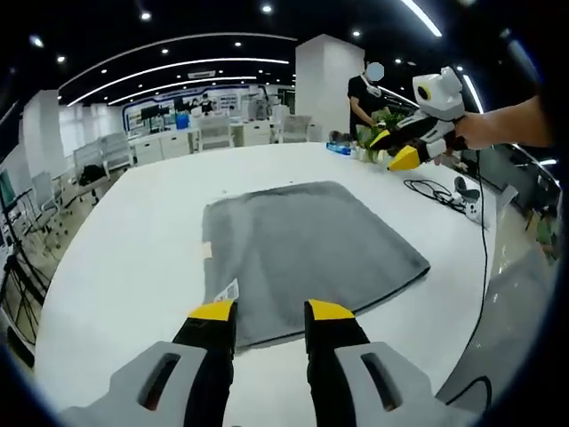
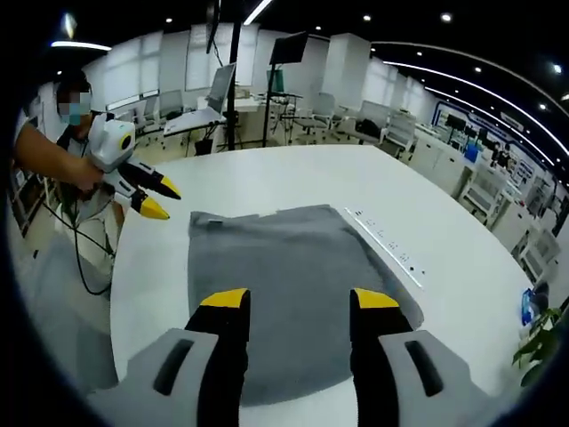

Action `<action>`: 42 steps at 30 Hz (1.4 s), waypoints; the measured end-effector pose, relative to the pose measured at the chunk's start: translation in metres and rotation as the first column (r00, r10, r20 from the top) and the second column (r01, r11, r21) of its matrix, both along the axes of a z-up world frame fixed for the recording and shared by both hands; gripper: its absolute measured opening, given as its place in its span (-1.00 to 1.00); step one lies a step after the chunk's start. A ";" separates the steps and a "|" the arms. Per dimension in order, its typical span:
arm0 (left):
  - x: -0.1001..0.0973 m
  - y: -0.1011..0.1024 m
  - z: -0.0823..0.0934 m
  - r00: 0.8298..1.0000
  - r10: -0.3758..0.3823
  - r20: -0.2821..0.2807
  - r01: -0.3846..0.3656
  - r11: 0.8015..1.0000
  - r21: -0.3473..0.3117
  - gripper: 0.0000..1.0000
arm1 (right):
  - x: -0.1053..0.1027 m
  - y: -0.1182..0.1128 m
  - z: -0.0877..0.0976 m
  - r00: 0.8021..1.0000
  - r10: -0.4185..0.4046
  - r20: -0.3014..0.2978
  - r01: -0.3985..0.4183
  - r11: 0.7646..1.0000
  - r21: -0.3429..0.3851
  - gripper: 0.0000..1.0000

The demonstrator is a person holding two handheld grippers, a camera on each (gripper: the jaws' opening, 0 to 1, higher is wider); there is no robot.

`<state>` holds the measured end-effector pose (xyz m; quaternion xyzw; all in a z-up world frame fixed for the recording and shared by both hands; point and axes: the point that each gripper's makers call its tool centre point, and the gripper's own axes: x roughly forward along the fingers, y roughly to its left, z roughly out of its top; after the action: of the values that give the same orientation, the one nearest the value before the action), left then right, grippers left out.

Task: Fold the towel on the table until its edges align and the towel forms a compact rectangular stack.

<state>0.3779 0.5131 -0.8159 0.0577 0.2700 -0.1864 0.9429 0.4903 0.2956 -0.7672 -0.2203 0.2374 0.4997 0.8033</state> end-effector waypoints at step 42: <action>0.003 0.011 -0.034 0.996 -0.007 -0.092 0.010 0.999 0.032 -0.37 | -0.090 -0.045 -0.105 0.984 0.066 -0.163 -0.086 0.989 -0.123 -0.21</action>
<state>0.3806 0.5240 -0.8500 0.0656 0.3159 -0.1883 0.9276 0.4003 0.2507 -0.8721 -0.2404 0.3237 0.5296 0.7463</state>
